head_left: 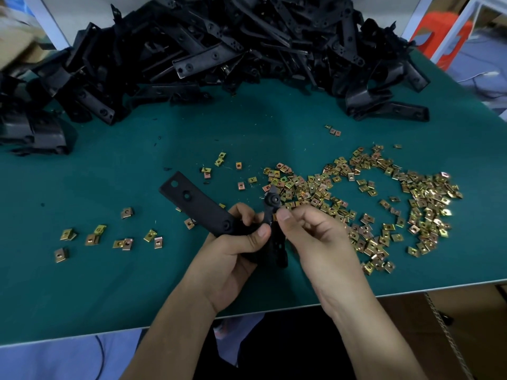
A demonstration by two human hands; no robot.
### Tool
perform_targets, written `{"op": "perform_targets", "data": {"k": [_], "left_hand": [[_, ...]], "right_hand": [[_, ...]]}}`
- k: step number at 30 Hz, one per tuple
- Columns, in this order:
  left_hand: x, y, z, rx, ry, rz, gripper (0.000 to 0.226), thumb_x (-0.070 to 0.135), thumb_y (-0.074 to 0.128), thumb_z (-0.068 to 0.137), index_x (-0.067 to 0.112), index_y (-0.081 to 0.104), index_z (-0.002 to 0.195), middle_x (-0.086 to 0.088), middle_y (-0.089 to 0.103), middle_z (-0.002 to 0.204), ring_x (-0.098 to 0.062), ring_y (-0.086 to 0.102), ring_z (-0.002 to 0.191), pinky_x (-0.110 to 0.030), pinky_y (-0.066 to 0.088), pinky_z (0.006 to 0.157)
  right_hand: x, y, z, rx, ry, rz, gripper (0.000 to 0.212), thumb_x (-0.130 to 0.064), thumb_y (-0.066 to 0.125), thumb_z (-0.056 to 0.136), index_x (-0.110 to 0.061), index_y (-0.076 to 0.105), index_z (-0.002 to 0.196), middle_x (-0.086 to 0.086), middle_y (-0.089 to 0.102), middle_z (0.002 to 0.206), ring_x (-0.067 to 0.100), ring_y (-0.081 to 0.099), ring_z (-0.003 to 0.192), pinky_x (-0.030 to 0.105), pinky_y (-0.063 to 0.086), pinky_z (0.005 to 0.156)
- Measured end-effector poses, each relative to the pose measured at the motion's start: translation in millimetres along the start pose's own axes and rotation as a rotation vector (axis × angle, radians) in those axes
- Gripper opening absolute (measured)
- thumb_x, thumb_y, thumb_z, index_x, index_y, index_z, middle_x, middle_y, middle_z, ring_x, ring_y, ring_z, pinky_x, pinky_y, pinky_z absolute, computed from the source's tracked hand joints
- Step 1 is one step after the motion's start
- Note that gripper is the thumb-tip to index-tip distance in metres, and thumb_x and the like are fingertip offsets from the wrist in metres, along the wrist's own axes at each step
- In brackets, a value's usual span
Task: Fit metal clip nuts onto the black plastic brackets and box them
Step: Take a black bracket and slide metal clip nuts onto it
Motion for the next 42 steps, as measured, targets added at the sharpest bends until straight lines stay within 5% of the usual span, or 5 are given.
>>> {"op": "perform_targets", "data": {"k": [10, 16, 25, 39, 42], "left_hand": [[-1, 0, -1, 0.072, 0.081, 0.133, 0.025, 0.000, 0.071, 0.080, 0.015, 0.051, 0.080, -0.012, 0.056, 0.087, -0.025, 0.061, 0.085, -0.036, 0.057, 0.072], [-5, 0, -3, 0.120, -0.013, 0.082, 0.037, 0.003, 0.069, 0.079, 0.001, 0.061, 0.115, -0.017, 0.069, 0.106, -0.028, 0.067, 0.099, -0.035, 0.061, 0.078], [-1, 14, -6, -0.131, 0.016, 0.038, 0.020, 0.003, 0.065, 0.087, 0.009, 0.048, 0.097, -0.009, 0.073, 0.087, -0.024, 0.073, 0.086, -0.033, 0.060, 0.073], [6, 1, -4, 0.132, 0.065, -0.031, 0.016, 0.005, 0.072, 0.076, 0.020, 0.066, 0.073, -0.006, 0.069, 0.083, -0.017, 0.070, 0.074, -0.028, 0.058, 0.061], [8, 1, -5, 0.162, 0.135, 0.066, 0.021, 0.008, 0.083, 0.070, 0.021, 0.067, 0.073, -0.005, 0.065, 0.081, -0.018, 0.068, 0.075, -0.029, 0.057, 0.062]], "right_hand": [[-14, -1, 2, -0.062, -0.155, -0.201, 0.022, -0.018, 0.064, 0.098, -0.014, 0.070, 0.077, -0.011, 0.054, 0.062, 0.002, 0.046, 0.059, 0.015, 0.037, 0.055], [-10, -4, 2, -0.117, -0.012, -0.089, 0.016, -0.017, 0.065, 0.097, -0.023, 0.078, 0.090, -0.008, 0.075, 0.081, 0.002, 0.066, 0.078, 0.013, 0.049, 0.072], [15, -1, -2, 0.010, 0.366, 0.430, 0.013, -0.024, 0.081, 0.057, -0.016, 0.074, 0.066, -0.003, 0.046, 0.056, 0.005, 0.038, 0.046, 0.021, 0.031, 0.052], [8, -7, 1, 0.037, 0.342, 0.458, 0.037, 0.016, 0.043, 0.094, 0.001, 0.072, 0.110, 0.012, 0.073, 0.094, 0.011, 0.063, 0.073, 0.014, 0.049, 0.059], [7, -9, -1, 0.043, 0.295, 0.400, 0.028, 0.008, 0.047, 0.099, -0.004, 0.072, 0.106, 0.010, 0.076, 0.091, 0.009, 0.068, 0.073, 0.015, 0.055, 0.066]]}}
Point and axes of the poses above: each hand's wrist, its own z-axis towards the middle knuckle, its own y-axis out of the palm, x = y × z, the point moved 6 cm from there along z, towards the middle knuckle
